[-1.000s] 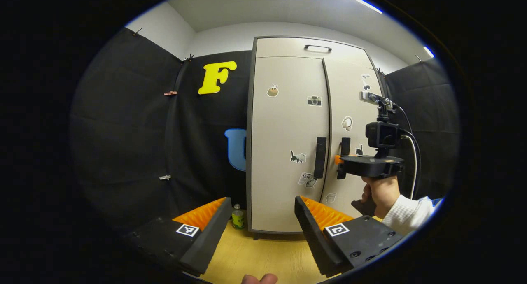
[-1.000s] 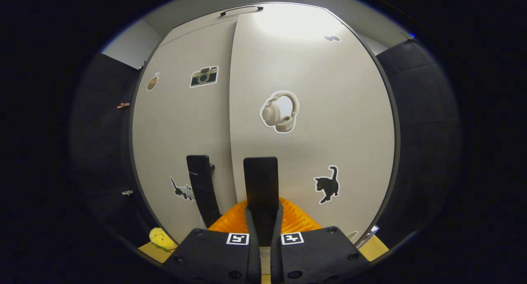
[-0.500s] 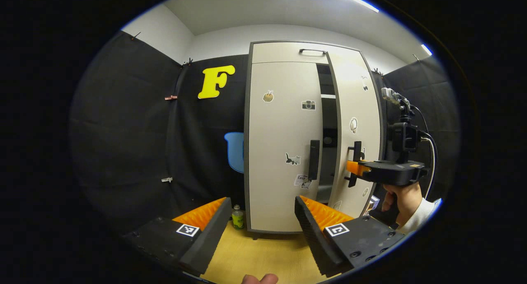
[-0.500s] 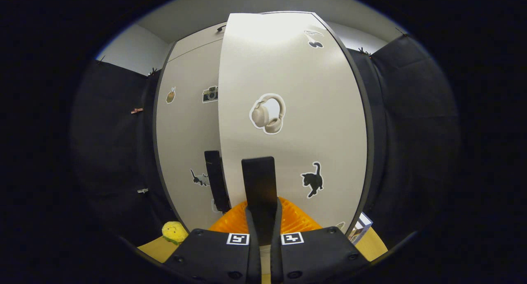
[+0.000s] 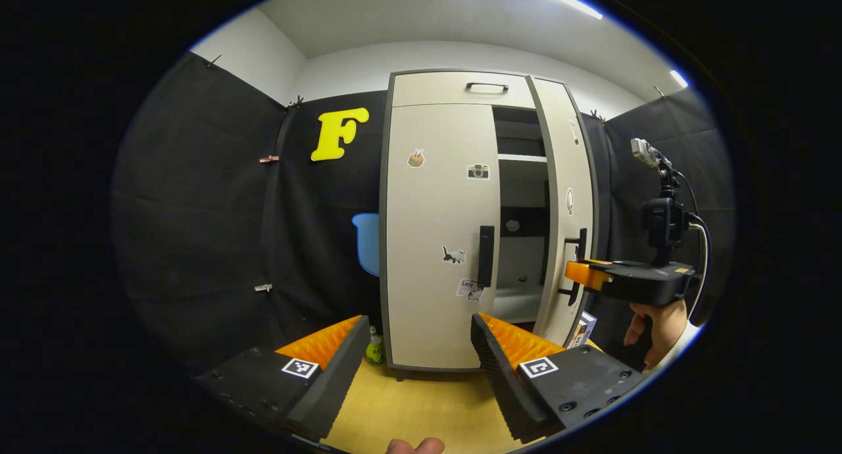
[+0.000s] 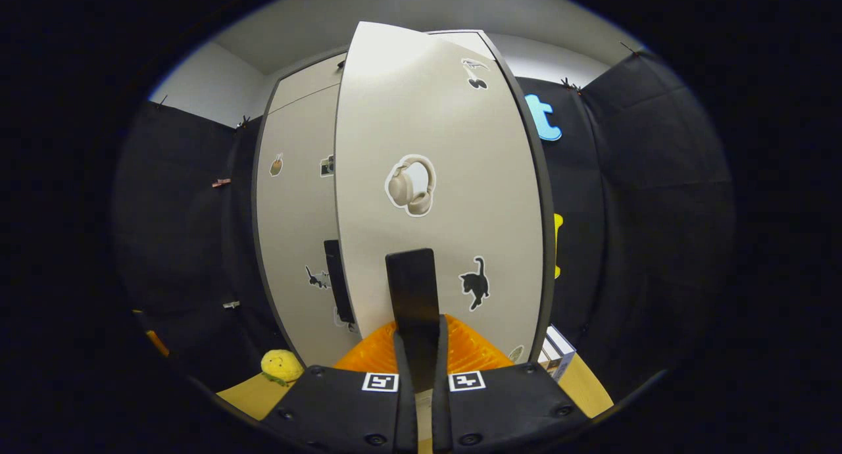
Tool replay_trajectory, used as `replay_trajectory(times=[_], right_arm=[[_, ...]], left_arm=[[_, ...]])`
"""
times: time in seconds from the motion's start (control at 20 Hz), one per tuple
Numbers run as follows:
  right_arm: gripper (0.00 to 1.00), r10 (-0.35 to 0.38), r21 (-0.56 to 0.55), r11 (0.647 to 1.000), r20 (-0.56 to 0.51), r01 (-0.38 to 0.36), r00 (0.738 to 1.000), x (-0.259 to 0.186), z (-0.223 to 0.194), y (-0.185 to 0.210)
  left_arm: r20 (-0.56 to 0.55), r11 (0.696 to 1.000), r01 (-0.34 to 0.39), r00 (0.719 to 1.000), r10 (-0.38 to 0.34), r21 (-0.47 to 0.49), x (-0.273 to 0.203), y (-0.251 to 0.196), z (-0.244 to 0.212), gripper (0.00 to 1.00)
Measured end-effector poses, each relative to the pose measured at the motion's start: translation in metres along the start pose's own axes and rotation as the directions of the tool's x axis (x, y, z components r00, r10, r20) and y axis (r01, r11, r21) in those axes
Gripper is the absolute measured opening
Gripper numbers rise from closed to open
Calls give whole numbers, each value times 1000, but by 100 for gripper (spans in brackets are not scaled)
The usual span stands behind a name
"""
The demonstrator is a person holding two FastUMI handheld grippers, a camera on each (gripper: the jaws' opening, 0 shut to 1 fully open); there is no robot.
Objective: Open the right door of the double-door shoe cabinet with the right hand, and open the left door with the left hand.
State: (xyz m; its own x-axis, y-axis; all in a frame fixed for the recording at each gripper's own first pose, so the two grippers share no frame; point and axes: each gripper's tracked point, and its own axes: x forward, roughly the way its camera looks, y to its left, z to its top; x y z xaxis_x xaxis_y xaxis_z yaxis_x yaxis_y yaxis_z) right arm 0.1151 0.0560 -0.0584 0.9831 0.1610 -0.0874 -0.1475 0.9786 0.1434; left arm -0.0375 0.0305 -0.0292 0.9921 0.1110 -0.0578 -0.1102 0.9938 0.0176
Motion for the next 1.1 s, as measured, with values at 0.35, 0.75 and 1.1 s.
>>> replay_trajectory(times=[0.35, 0.75, 1.1], right_arm=[[12, -18, -10, 1000, -46, 17, 999, -27, 2, -29], [12, -55, -27, 998, -51, 54, 997, -44, 6, -56], [11, -88, -35, 996, -40, 86, 995, -62, 12, -97]], left_arm=[[6, 999, 45, 999, -46, 2, -1, -23, 2, 95], [0, 996, 91, 996, -91, -3, 4, -50, -1, 95], [3, 993, 117, 993, -117, -3, 7, -72, 1, 95]])
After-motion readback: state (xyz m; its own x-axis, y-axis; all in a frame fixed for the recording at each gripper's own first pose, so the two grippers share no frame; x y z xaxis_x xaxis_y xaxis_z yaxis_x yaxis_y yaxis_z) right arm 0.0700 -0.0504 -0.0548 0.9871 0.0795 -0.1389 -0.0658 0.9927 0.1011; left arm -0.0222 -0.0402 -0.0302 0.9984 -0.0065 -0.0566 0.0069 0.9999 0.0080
